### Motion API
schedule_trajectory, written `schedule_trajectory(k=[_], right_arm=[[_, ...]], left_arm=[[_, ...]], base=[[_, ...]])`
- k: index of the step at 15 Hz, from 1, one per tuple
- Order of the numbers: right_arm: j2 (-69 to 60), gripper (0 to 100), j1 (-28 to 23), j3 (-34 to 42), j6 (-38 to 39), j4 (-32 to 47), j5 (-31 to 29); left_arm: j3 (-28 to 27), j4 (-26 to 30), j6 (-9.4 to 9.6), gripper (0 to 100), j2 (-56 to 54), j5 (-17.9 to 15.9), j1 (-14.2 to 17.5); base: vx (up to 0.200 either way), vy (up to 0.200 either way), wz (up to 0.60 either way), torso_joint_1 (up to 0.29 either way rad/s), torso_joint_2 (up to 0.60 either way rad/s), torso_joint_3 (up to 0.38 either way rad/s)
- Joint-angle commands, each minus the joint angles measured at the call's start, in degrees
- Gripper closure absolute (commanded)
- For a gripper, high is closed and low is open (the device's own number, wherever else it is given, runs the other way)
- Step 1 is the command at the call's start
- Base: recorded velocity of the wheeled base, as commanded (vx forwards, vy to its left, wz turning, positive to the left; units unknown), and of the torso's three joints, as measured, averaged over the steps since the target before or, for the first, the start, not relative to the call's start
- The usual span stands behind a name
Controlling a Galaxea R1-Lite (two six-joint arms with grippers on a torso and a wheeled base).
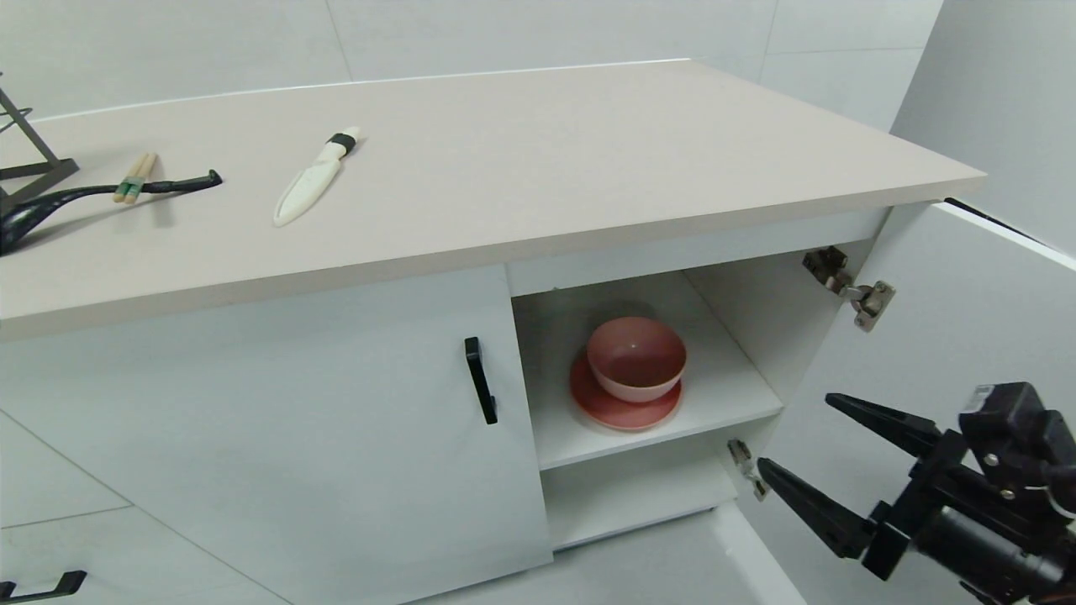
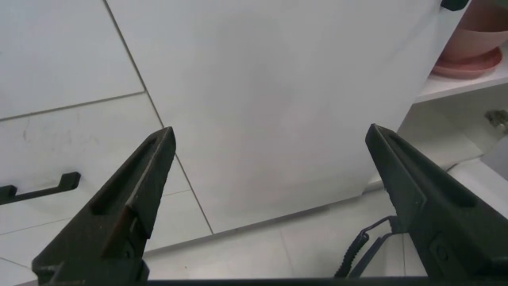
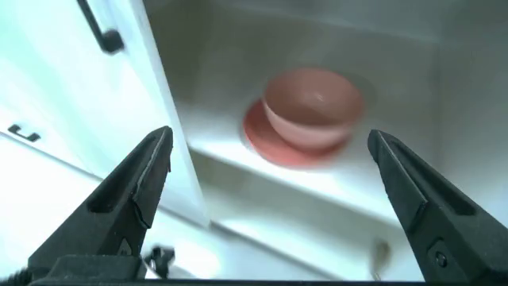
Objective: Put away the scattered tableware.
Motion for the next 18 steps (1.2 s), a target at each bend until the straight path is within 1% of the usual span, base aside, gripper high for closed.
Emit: schedule_trajectory(k=[1, 2, 4, 5, 7, 8, 9, 11, 12, 14, 18], right_arm=[[-9.7, 0, -3.2, 2.0, 0.3, 5.7, -0.3], [-12.3, 0, -4.2, 2.0, 1.3, 9.5, -0.5], [-17.7, 0, -9.1, 2.0, 2.6, 16.6, -2.3], [-26.5, 0, -13.1, 2.0, 2.6, 27.0, -3.1], [-43.0, 0, -13.6, 2.0, 2.6, 48.0, -3.1], [-49.3, 0, -14.3, 2.0, 2.7, 55.9, -3.1], [-58.9, 0, -16.5, 2.0, 2.9, 66.3, -3.0], [-80.4, 0, -19.5, 2.0, 3.3, 83.7, -3.1], [-82.9, 0, -20.6, 1.9, 3.8, 87.5, -3.2], [-82.2, 0, -20.9, 1.9, 5.4, 86.9, -4.5], [-82.2, 0, -20.9, 2.0, 5.5, 86.9, -4.3]], left_arm=[[0.0, 0.0, -0.05, 0, 0.1, 0.0, 0.0], [0.0, 0.0, -0.14, 0, 0.1, 0.0, 0.0], [0.0, 0.0, 0.21, 0, 0.1, -0.1, 0.0], [0.0, 0.0, -0.23, 0, 0.1, 0.0, 0.0], [0.0, 0.0, 0.04, 0, 0.1, -0.1, 0.0], [0.0, 0.0, 0.12, 0, 0.1, -0.1, 0.0], [0.0, 0.0, 0.04, 0, 0.1, -0.1, 0.0], [0.0, 0.0, 0.21, 0, 0.1, -0.1, 0.0], [0.0, -0.1, 0.30, 0, 0.1, -0.2, 0.0], [0.0, -0.1, 0.74, 0, 0.1, -0.3, 0.0], [0.0, 0.0, 1.00, 0, 0.1, -0.3, 0.0]], base=[[0.000, 0.000, 0.00, 0.000, 0.00, 0.000], [0.000, 0.000, 0.00, 0.000, 0.00, 0.000], [0.000, 0.000, 0.00, 0.000, 0.00, 0.000], [0.000, 0.000, 0.00, 0.000, 0.00, 0.000], [0.000, 0.000, 0.00, 0.000, 0.00, 0.000], [0.000, 0.000, 0.00, 0.000, 0.00, 0.000], [0.000, 0.000, 0.00, 0.000, 0.00, 0.000], [0.000, 0.000, 0.00, 0.000, 0.00, 0.000], [0.000, 0.000, 0.00, 0.000, 0.00, 0.000], [0.000, 0.000, 0.00, 0.000, 0.00, 0.000], [0.000, 0.000, 0.00, 0.000, 0.00, 0.000]])
